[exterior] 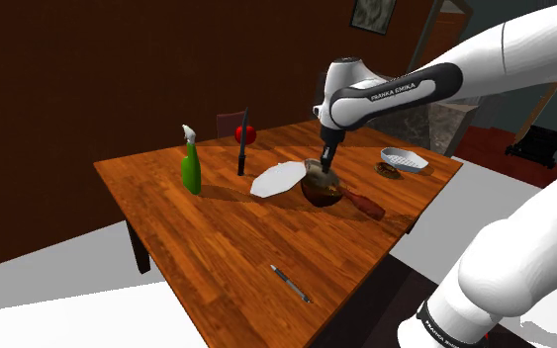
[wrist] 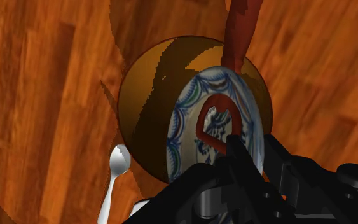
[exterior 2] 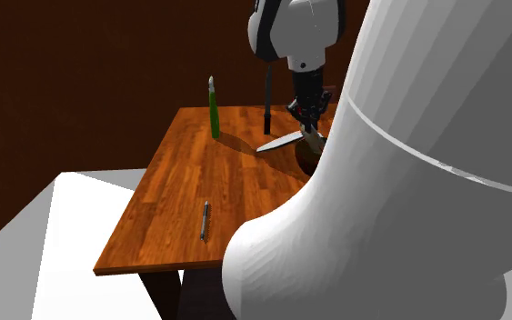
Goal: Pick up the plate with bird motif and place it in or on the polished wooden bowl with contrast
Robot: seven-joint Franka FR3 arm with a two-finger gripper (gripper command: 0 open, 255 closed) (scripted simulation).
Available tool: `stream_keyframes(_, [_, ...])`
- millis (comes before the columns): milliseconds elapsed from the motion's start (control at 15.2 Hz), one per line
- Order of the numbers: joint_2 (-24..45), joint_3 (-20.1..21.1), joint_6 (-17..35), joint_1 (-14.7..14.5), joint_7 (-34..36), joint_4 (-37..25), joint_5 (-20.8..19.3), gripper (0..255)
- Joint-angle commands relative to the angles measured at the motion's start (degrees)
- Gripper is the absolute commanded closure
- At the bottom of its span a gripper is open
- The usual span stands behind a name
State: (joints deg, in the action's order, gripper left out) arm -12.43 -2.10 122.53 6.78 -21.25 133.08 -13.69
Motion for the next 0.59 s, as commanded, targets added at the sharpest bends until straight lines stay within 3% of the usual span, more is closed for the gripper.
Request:
stream_keyframes(0, [0.8,0.0,1.6,0.1,0.3,0.7,-0.2,255])
stream_keyframes(528, [4.0,-0.1,8.0,0.4,1.9,4.1,-1.3,255])
